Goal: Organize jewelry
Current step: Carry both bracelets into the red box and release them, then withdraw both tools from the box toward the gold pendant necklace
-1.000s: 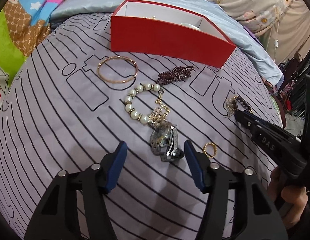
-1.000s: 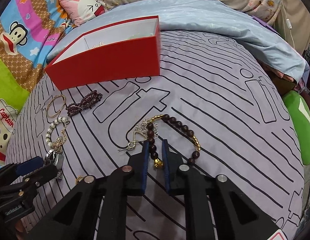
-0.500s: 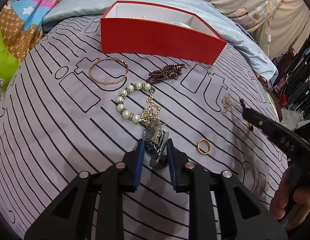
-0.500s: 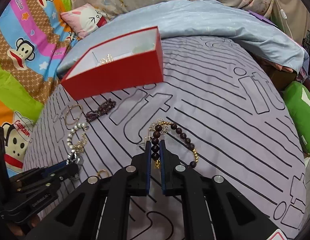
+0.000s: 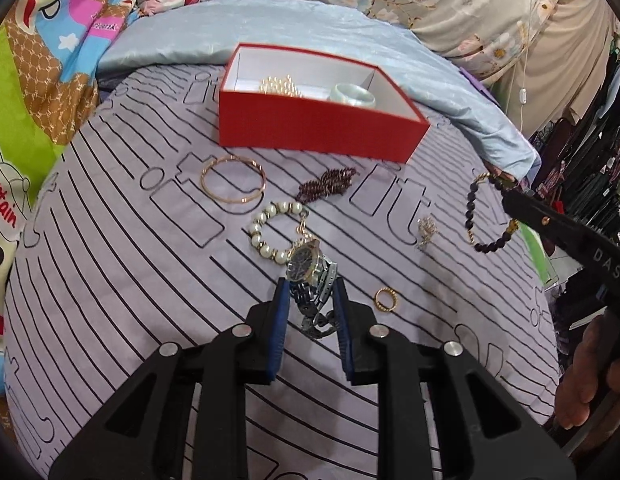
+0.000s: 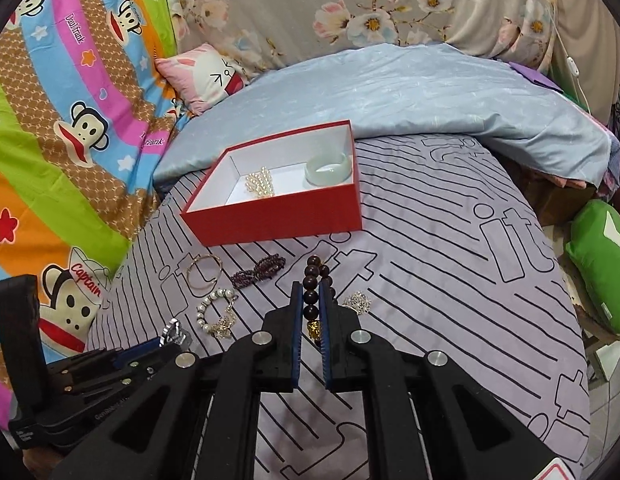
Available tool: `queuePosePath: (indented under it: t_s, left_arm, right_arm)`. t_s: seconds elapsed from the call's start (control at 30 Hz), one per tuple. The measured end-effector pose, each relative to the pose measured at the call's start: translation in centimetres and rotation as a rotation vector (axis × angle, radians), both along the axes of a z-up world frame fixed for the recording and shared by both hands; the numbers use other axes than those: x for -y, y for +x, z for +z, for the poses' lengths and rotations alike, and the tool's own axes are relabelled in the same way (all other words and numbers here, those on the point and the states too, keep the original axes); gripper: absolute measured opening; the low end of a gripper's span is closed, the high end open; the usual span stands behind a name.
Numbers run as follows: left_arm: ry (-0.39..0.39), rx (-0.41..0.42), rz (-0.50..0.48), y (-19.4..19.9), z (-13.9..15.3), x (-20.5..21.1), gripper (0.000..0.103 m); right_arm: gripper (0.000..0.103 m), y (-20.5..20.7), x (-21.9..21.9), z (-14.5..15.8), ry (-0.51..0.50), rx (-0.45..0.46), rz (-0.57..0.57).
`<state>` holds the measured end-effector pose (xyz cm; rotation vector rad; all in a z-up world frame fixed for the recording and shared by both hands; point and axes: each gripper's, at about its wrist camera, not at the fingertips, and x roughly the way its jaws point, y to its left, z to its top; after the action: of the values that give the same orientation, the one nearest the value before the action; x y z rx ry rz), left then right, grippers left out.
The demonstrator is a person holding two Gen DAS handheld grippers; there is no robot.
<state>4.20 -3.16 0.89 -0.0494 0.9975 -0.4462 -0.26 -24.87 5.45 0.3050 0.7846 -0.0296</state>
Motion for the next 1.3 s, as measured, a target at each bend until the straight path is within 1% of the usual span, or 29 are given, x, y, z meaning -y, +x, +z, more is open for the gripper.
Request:
queuePosePath:
  t_s: [0.2, 0.33, 0.4, 0.53, 0.67, 0.7, 0.77, 0.83, 0.93, 1.1, 1.2, 1.23, 1.27, 1.3]
  left_arm:
    - [-0.013, 0.054, 0.009, 0.6, 2.5, -0.3, 0.021]
    - [-0.022, 0.1, 0.008, 2.1, 4.3, -0.1, 0.021]
    - [-0.01, 0.134, 0.011, 3.2, 5.2, 0.2, 0.021]
    - [0.004, 0.193, 0.015, 6.8, 6.7, 1.1, 0.021]
    - [0.009, 0.216, 0.017, 11.2, 7.4, 2.2, 0.021]
    - [0.017, 0.212, 0.018, 12.7, 7.3, 2.7, 0.021]
    - [0.027, 0.207, 0.02, 14.6, 6.9, 3.4, 0.021]
    - [0.05, 0.198, 0.02, 16.6, 6.1, 4.4, 0.021]
    - [0.066, 0.171, 0.018, 18.9, 4.5, 5.4, 0.021]
    - [0.11, 0.123, 0.02, 21.2, 1.4, 6.4, 0.021]
    - [0.122, 0.11, 0.011, 21.7, 0.3, 6.8, 0.021]
    - [0.125, 0.113, 0.009, 21.7, 0.1, 6.9, 0.021]
    - [0.128, 0.131, 0.021, 21.7, 0.2, 7.0, 0.022]
    - [0.133, 0.147, 0.034, 21.5, 0.5, 6.8, 0.027]
  right_arm:
    - [0.007, 1.0, -0.1, 1.2, -0.011, 0.028, 0.012]
    - [0.007, 3.2, -0.2, 1.9, -0.035, 0.046, 0.037]
    - [0.007, 4.8, -0.3, 2.3, -0.061, 0.055, 0.045]
    - [0.007, 8.8, 0.3, 2.8, -0.049, 0.059, 0.066]
    - [0.007, 13.3, 0.4, 2.7, -0.048, 0.052, 0.077]
    - [0.007, 14.3, 0.4, 2.5, -0.048, 0.045, 0.079]
    - [0.007, 16.3, 0.2, 1.8, -0.049, 0.029, 0.087]
    - [0.007, 17.7, -0.1, 0.9, -0.06, 0.012, 0.094]
    - [0.007, 19.3, -0.2, -0.8, -0.068, -0.022, 0.095]
    - [0.007, 20.9, -0.1, -3.4, -0.068, -0.076, 0.105]
    - [0.007, 21.2, -0.5, -4.0, -0.061, -0.084, 0.12]
    - [0.012, 21.1, -0.6, -4.0, -0.056, -0.076, 0.121]
    - [0.023, 21.0, -0.7, -3.8, -0.052, -0.068, 0.121]
    - [0.029, 20.7, -0.5, -3.4, -0.045, -0.053, 0.111]
